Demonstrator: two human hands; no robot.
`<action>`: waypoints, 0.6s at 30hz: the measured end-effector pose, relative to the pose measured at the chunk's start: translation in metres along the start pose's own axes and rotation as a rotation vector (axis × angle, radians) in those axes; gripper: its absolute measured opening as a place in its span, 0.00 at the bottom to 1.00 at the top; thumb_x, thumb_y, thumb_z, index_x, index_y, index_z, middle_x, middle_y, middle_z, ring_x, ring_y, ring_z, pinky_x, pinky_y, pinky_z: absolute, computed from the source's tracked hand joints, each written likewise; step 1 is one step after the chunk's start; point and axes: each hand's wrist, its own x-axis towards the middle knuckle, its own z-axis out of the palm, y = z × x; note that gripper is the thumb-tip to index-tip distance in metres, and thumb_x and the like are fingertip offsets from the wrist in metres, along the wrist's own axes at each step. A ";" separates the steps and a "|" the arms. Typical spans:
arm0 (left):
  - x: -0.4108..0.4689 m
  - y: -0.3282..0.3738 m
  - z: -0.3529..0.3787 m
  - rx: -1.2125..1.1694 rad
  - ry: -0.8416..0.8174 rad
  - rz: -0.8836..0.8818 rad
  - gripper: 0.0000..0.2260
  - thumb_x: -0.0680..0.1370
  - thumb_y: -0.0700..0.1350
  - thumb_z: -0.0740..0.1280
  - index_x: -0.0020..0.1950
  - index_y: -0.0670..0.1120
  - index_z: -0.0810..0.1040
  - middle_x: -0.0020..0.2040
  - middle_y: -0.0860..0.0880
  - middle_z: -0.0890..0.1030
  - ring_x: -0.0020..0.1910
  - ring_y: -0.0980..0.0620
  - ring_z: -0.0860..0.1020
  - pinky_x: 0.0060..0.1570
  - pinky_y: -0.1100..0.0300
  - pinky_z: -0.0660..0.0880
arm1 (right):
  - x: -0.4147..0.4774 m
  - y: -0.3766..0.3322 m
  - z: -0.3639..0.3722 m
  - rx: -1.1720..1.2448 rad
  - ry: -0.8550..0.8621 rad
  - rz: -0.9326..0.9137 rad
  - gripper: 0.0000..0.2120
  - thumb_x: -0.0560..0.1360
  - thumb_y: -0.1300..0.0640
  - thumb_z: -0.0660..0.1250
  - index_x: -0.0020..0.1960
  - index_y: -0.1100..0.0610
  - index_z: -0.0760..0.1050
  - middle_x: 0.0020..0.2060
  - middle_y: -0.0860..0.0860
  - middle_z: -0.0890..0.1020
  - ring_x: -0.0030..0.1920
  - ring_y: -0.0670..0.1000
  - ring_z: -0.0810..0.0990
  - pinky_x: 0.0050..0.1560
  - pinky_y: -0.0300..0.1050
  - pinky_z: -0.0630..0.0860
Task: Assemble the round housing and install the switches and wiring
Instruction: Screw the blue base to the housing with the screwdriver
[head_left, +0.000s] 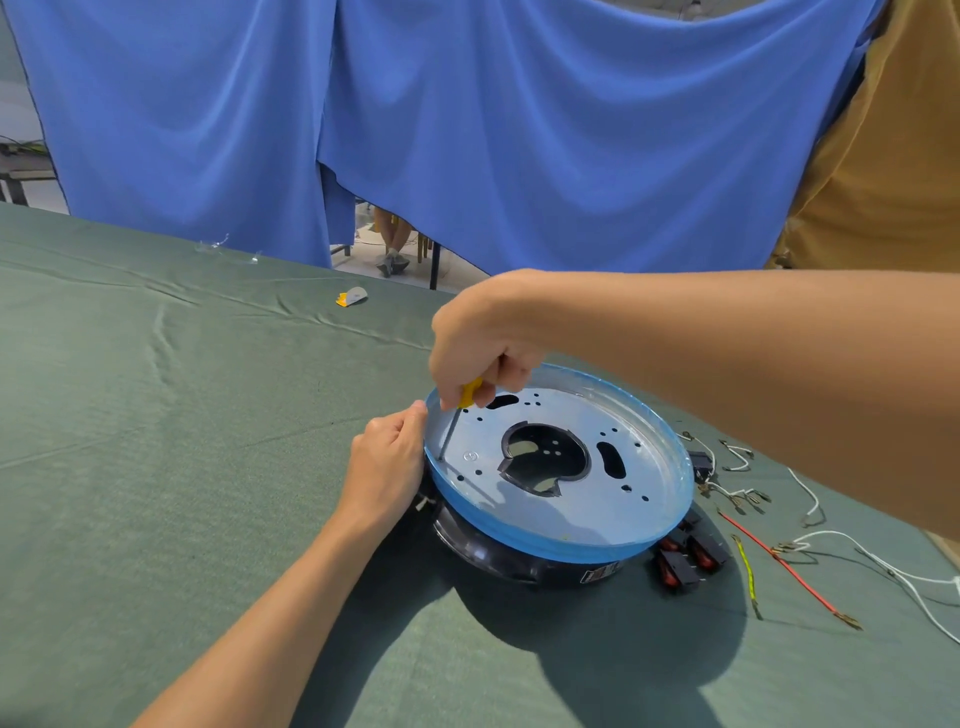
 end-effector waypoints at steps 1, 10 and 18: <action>0.000 -0.001 0.000 0.004 0.001 0.000 0.24 0.83 0.50 0.58 0.34 0.34 0.69 0.27 0.49 0.69 0.28 0.54 0.64 0.32 0.55 0.61 | -0.003 0.005 0.000 -0.015 -0.001 -0.027 0.08 0.78 0.62 0.63 0.41 0.61 0.70 0.31 0.54 0.70 0.21 0.48 0.58 0.20 0.33 0.56; 0.001 0.000 -0.001 0.013 -0.004 0.000 0.23 0.83 0.49 0.58 0.32 0.36 0.65 0.28 0.48 0.68 0.29 0.53 0.63 0.33 0.55 0.60 | -0.025 0.016 0.005 -0.579 0.412 -0.532 0.03 0.71 0.59 0.72 0.42 0.53 0.80 0.30 0.46 0.75 0.30 0.43 0.71 0.23 0.35 0.63; 0.000 -0.001 0.000 0.015 -0.017 -0.006 0.25 0.83 0.52 0.58 0.33 0.36 0.64 0.28 0.48 0.67 0.29 0.55 0.62 0.34 0.54 0.59 | -0.022 0.008 0.007 -0.627 0.468 -0.611 0.15 0.74 0.62 0.65 0.29 0.59 0.70 0.20 0.47 0.65 0.25 0.48 0.65 0.28 0.26 0.65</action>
